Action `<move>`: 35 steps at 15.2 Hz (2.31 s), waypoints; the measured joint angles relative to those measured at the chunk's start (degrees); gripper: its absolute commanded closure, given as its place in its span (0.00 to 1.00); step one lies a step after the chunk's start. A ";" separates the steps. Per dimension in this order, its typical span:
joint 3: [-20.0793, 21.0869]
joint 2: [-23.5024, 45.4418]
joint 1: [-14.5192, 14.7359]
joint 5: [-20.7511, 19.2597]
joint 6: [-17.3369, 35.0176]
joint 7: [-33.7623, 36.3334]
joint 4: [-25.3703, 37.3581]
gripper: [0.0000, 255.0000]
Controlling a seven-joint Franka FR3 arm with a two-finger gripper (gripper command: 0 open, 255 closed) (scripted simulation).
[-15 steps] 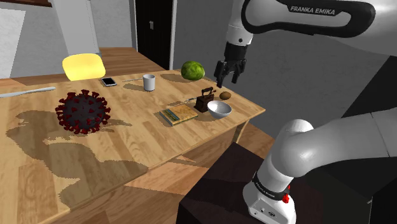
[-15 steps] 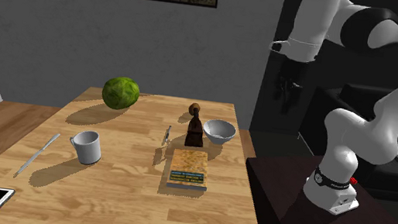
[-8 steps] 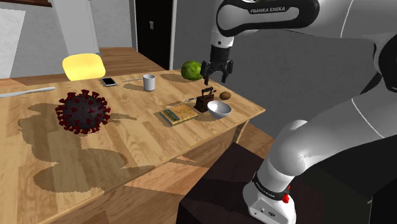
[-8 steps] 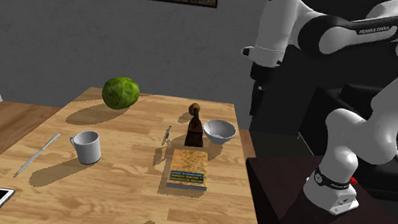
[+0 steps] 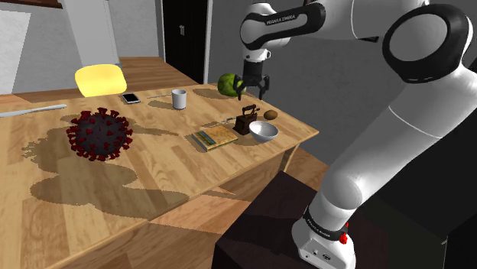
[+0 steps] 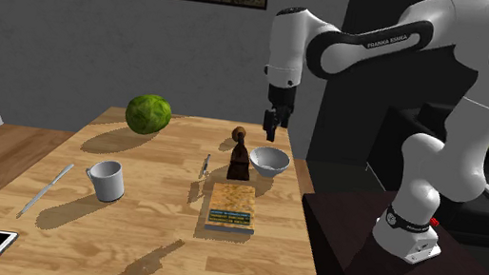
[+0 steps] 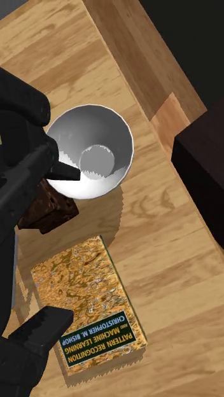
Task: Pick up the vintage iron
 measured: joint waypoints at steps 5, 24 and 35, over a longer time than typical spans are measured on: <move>-2.43 10.25 -2.56 1.01 0.56 4.84 8.01 0.00; -8.18 36.36 -10.09 7.45 1.39 15.66 28.68 0.00; -8.15 36.50 -10.07 7.50 2.39 15.71 27.94 1.00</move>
